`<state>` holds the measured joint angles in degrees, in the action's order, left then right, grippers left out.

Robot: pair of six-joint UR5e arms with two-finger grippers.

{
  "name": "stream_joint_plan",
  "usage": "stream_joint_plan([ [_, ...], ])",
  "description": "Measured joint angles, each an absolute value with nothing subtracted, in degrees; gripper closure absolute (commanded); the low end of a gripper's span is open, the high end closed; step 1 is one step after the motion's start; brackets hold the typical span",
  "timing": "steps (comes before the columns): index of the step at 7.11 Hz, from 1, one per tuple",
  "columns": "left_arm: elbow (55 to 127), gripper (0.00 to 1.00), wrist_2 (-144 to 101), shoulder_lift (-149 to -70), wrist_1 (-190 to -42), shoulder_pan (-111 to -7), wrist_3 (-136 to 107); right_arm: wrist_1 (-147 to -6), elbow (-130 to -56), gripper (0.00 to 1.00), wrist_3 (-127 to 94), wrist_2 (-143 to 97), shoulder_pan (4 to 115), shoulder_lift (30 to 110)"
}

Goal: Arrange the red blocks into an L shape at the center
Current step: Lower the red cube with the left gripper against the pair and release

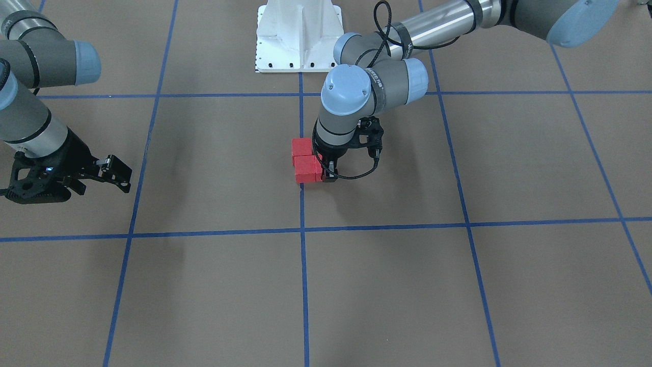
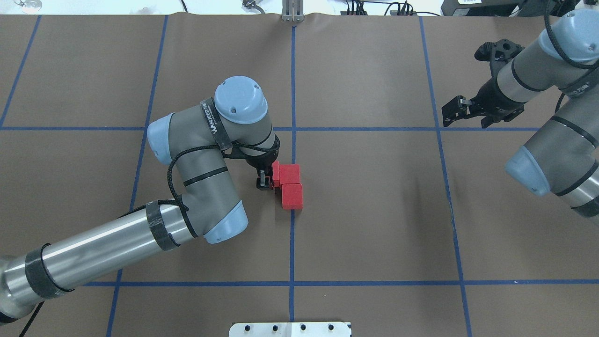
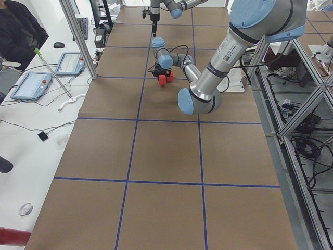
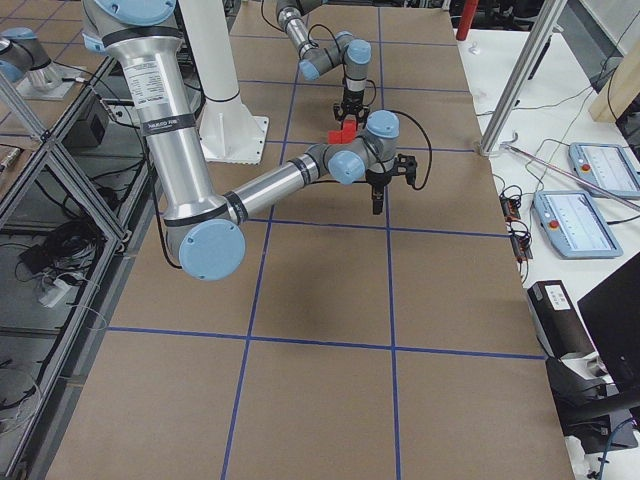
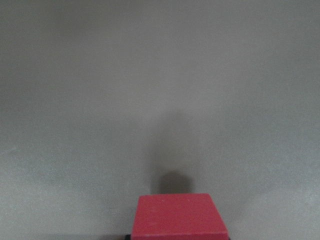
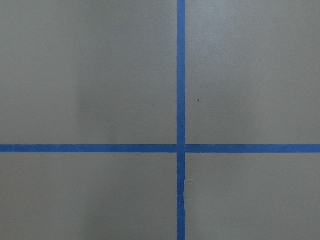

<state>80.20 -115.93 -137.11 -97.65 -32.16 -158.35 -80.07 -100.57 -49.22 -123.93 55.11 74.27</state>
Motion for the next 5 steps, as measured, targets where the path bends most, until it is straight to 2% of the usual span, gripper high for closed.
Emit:
stream_joint_plan([
  [5, 79.7, 1.0, -116.0, -137.4, -97.7, -32.2, -158.4, -80.1, -100.5, 0.01, -49.2, -123.9, 55.0, 74.3],
])
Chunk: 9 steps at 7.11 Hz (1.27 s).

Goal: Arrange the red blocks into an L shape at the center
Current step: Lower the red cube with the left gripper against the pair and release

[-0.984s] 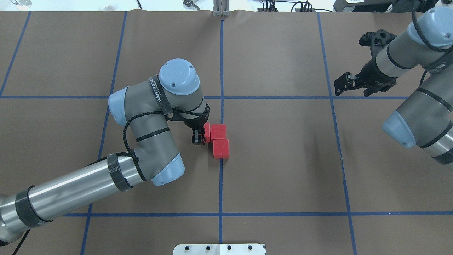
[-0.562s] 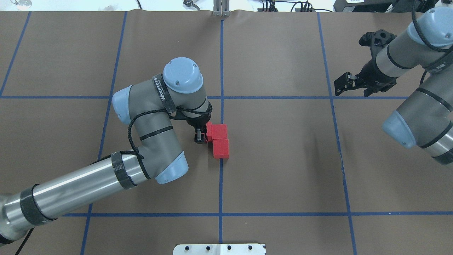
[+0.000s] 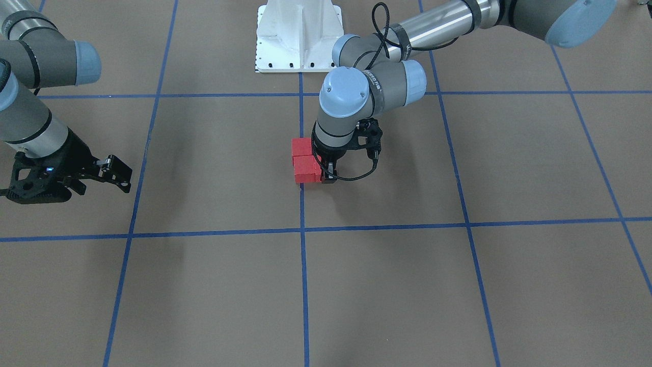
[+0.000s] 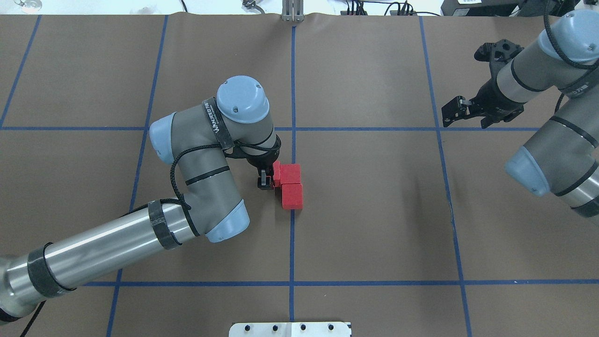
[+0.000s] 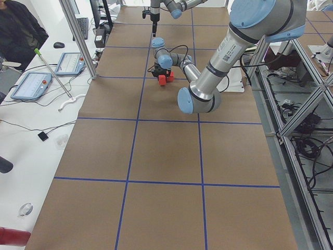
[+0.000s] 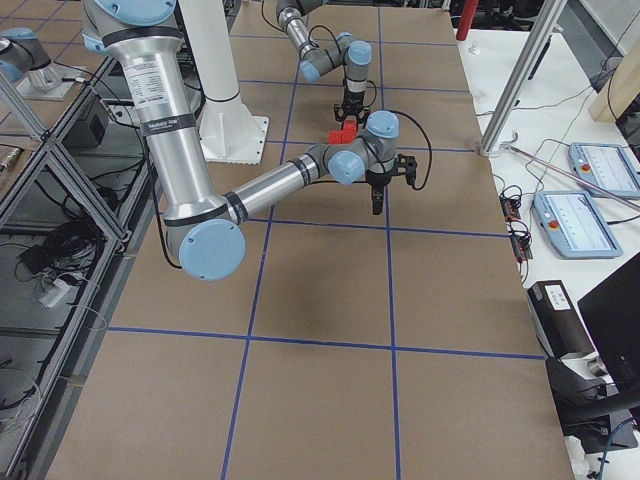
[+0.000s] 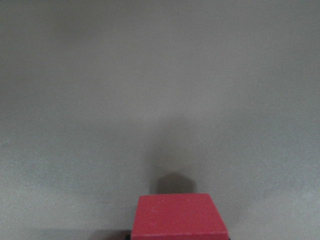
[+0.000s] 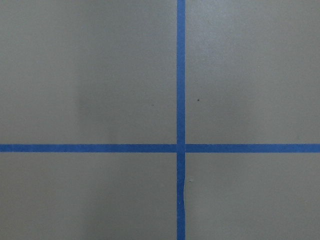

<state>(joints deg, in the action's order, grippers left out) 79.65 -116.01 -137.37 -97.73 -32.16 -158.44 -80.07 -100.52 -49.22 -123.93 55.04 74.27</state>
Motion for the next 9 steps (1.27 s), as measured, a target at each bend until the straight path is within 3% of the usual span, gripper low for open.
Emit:
stream_joint_plan([
  [8, 79.7, 1.0, -116.0, -137.4, -97.6, -31.9, -159.1, -80.1, -100.6, 0.01, -49.2, -123.9, 55.0, 74.2],
  [9, 79.7, 0.95, -116.0, -137.4, -97.6, -31.9, -159.1, -80.1, -100.6, 0.01, -49.2, -123.9, 55.0, 74.2],
])
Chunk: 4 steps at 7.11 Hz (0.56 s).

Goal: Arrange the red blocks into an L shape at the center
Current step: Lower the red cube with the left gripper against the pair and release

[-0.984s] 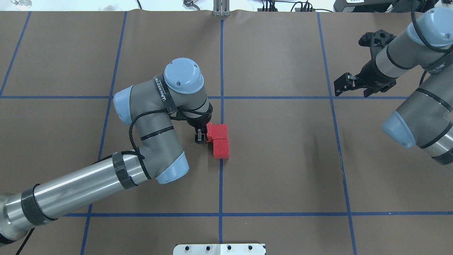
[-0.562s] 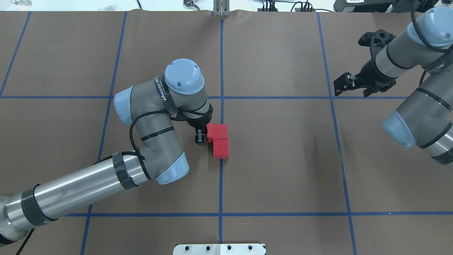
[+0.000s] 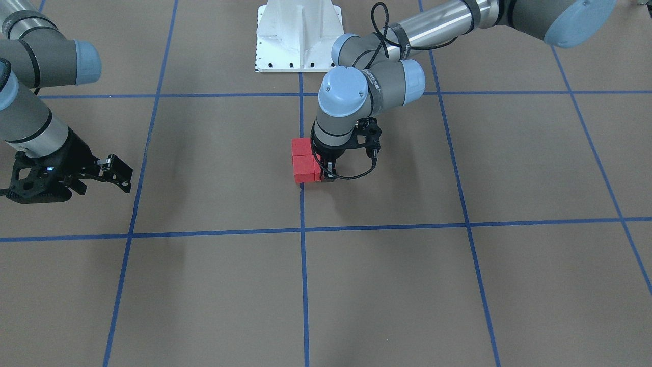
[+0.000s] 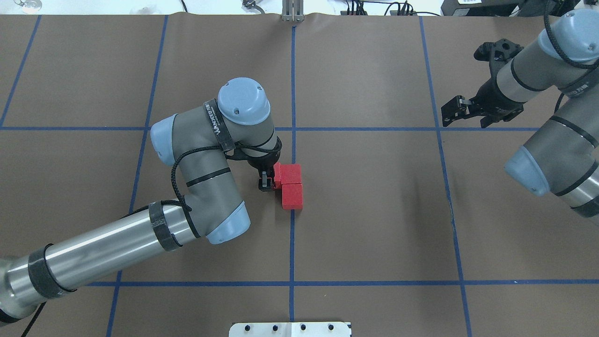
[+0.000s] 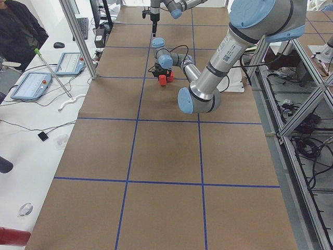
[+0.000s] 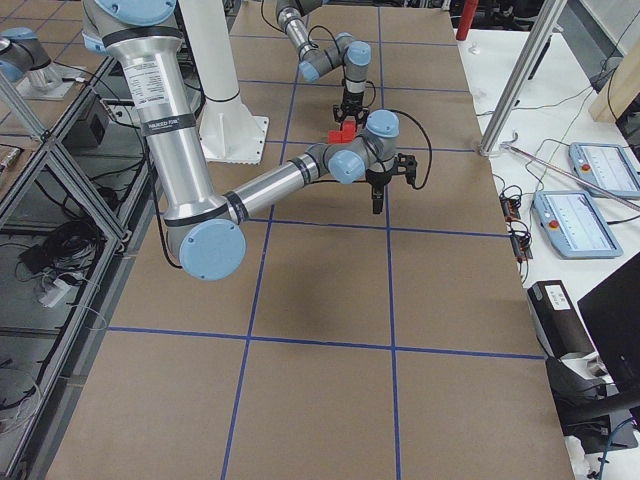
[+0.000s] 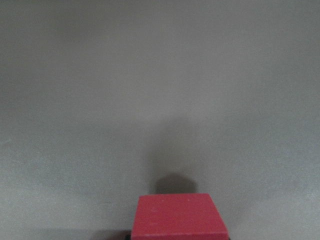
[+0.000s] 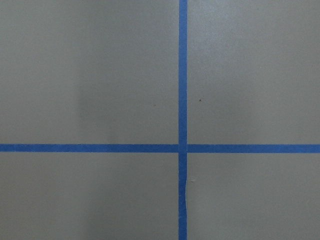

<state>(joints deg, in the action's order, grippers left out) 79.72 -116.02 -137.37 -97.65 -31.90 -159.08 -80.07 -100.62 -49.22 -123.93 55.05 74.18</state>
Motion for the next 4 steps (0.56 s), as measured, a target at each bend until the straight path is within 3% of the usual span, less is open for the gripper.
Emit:
stream_joint_plan([
  [1, 79.7, 0.86, -116.0, -137.4, -97.6, -31.9, -159.1, -80.1, -100.6, 0.01, -49.2, -123.9, 55.1, 74.2],
  [2, 79.7, 0.47, -116.0, -137.4, -97.7, -31.8, -159.0, -80.1, -100.6, 0.01, -49.2, -123.9, 55.1, 74.2],
  [3, 79.7, 0.0, -116.0, -137.4, -97.7, -31.7, -158.9, -80.1, -100.6, 0.01, -49.2, -123.9, 55.1, 74.2],
  [4, 79.6, 0.0, -116.0, -137.3, -97.8, -31.6, -158.9, -80.1, -100.6, 0.01, -49.2, -123.9, 55.1, 74.2],
])
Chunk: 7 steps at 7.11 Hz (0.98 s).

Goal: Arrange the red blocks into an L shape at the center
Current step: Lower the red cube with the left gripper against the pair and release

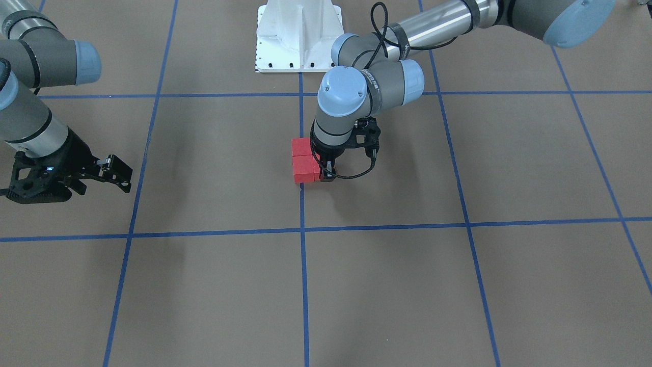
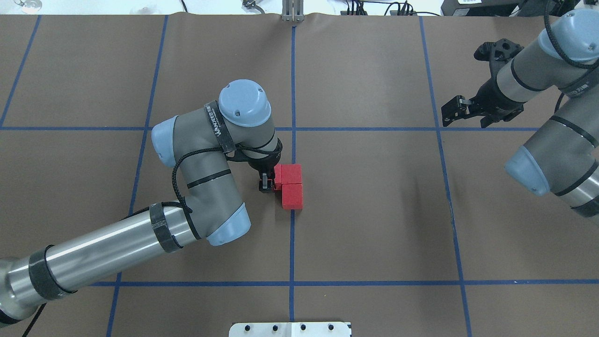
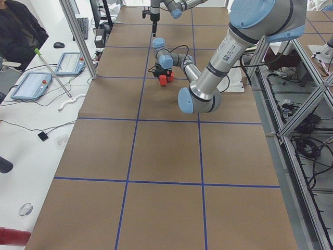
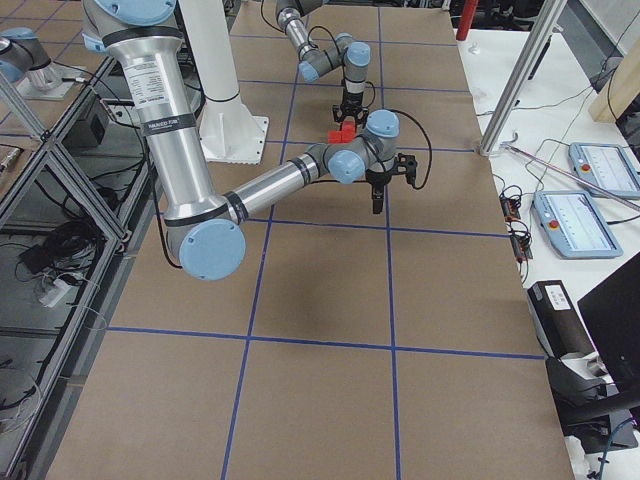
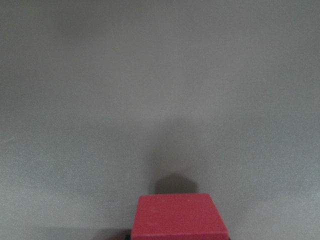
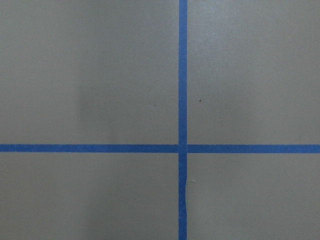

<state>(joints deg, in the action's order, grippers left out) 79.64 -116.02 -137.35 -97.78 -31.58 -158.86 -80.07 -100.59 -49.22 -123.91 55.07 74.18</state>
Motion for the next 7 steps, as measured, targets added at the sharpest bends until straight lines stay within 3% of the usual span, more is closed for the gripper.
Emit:
stream_joint_plan([
  [5, 80.1, 0.0, -116.2, -137.5, -97.7, -31.7, -158.6, -80.1, -100.6, 0.01, -49.2, -123.8, 55.0, 74.1],
  [7, 83.7, 0.0, -116.8, -135.2, -97.4, -32.3, -157.5, -80.1, -100.6, 0.01, -49.2, -123.7, 55.0, 74.1],
])
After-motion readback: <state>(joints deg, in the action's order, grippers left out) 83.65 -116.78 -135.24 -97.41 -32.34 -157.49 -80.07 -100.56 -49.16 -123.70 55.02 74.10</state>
